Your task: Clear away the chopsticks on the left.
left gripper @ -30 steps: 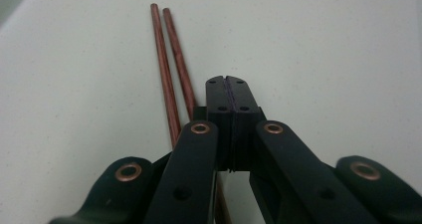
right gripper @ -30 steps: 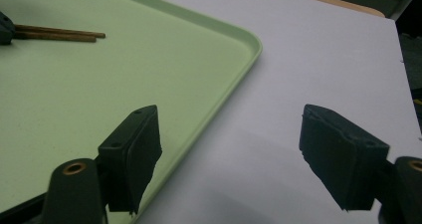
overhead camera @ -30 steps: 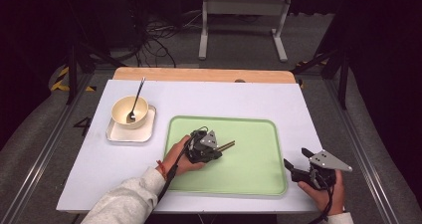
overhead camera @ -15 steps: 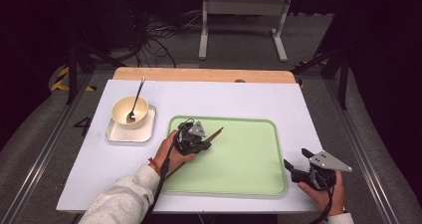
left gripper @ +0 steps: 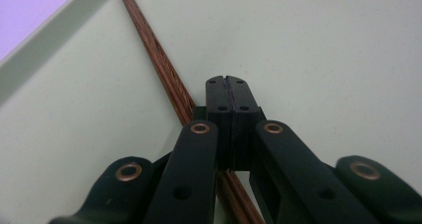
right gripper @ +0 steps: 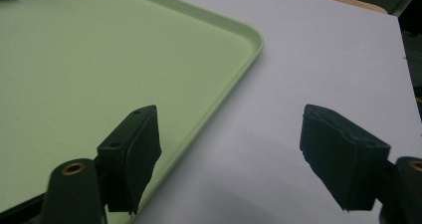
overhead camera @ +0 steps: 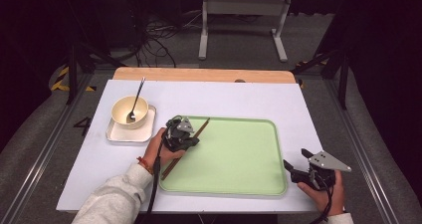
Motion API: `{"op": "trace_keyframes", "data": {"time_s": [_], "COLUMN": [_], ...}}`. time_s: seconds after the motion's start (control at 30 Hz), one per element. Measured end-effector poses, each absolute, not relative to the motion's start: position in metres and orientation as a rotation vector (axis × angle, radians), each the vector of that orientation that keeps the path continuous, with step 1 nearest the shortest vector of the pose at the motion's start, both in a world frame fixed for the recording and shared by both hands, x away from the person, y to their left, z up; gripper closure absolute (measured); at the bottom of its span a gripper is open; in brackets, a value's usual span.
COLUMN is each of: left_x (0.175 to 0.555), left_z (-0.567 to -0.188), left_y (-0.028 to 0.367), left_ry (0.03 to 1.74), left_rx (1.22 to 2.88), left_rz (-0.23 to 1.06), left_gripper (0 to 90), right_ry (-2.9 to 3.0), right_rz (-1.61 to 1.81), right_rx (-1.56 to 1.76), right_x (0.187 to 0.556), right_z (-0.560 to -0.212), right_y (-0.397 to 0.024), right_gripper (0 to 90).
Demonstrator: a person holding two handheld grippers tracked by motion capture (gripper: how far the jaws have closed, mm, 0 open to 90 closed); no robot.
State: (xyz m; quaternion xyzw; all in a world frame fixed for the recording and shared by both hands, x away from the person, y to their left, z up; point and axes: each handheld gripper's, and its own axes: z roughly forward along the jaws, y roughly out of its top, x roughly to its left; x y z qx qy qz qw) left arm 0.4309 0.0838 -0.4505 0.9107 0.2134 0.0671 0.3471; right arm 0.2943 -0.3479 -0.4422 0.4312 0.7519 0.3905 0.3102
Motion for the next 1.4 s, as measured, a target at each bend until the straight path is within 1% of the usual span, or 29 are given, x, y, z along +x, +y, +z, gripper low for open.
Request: {"op": "trace_keyframes", "data": {"time_s": [0.33,0.57,1.1,1.4], "left_x": [0.426,0.419,0.416,0.414], "left_z": [-0.454,-0.455,-0.461,-0.458], "left_y": [0.116,0.128,0.135,0.138], "left_ry": [0.606,0.607,0.581,0.573], "left_rx": [2.323,2.315,2.263,2.255], "left_rz": [0.143,0.141,0.123,0.152], "left_gripper": [90.0,90.0,90.0,90.0], "right_ry": [1.99,1.996,2.002,2.003], "right_rz": [1.028,1.026,1.028,1.037], "right_rx": [1.133,1.129,1.124,1.115], "right_x": [0.294,0.294,0.294,0.294], "right_z": [-0.442,-0.442,-0.442,-0.442], "right_y": [-0.347,-0.346,-0.345,-0.345], "right_gripper": [23.9,23.7,23.1,23.0]}}
